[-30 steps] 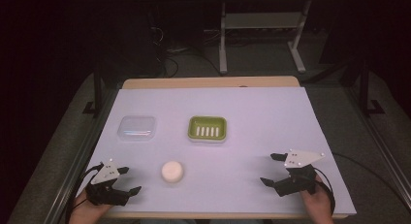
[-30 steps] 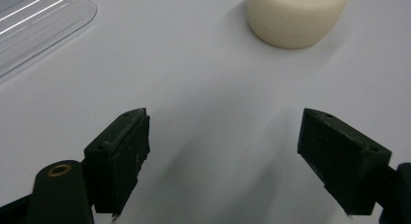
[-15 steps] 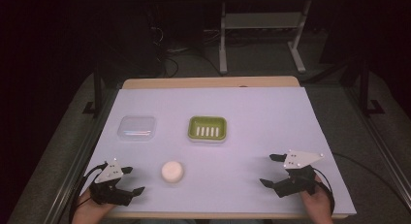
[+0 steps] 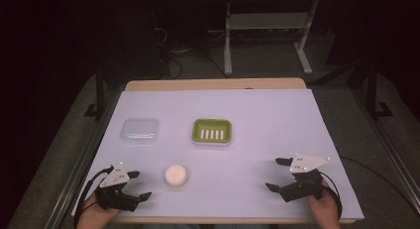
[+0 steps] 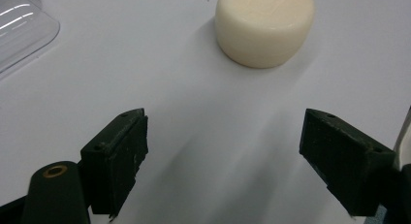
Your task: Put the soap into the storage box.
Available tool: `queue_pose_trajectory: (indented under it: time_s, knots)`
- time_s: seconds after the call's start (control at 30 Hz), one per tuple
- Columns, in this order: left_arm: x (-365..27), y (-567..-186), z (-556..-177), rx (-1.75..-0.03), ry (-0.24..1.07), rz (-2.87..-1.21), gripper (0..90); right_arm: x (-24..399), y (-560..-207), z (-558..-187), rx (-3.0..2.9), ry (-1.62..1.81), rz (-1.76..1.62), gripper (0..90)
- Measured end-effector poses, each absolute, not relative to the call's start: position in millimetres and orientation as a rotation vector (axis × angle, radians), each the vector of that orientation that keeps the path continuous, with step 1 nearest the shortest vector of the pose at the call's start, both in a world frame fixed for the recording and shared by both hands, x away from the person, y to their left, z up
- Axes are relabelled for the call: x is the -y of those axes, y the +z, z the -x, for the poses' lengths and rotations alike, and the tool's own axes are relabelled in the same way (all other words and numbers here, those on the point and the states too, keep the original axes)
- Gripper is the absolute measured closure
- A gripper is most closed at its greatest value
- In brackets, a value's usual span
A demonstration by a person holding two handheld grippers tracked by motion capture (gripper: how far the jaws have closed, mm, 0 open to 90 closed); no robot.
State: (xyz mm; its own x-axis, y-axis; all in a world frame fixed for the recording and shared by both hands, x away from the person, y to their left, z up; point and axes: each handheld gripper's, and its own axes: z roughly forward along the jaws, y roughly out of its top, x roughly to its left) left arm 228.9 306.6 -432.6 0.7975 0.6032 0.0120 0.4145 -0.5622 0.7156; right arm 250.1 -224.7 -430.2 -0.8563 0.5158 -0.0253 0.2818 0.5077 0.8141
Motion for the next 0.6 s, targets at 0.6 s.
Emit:
queue_pose_trajectory:
  time_s: [0.6]
  knots:
    - [-287.3, -417.6, -229.5, -0.649, 0.324, -2.293, 15.4, 231.7, -432.0, -250.1, -2.468, 1.295, -0.720, 13.1]
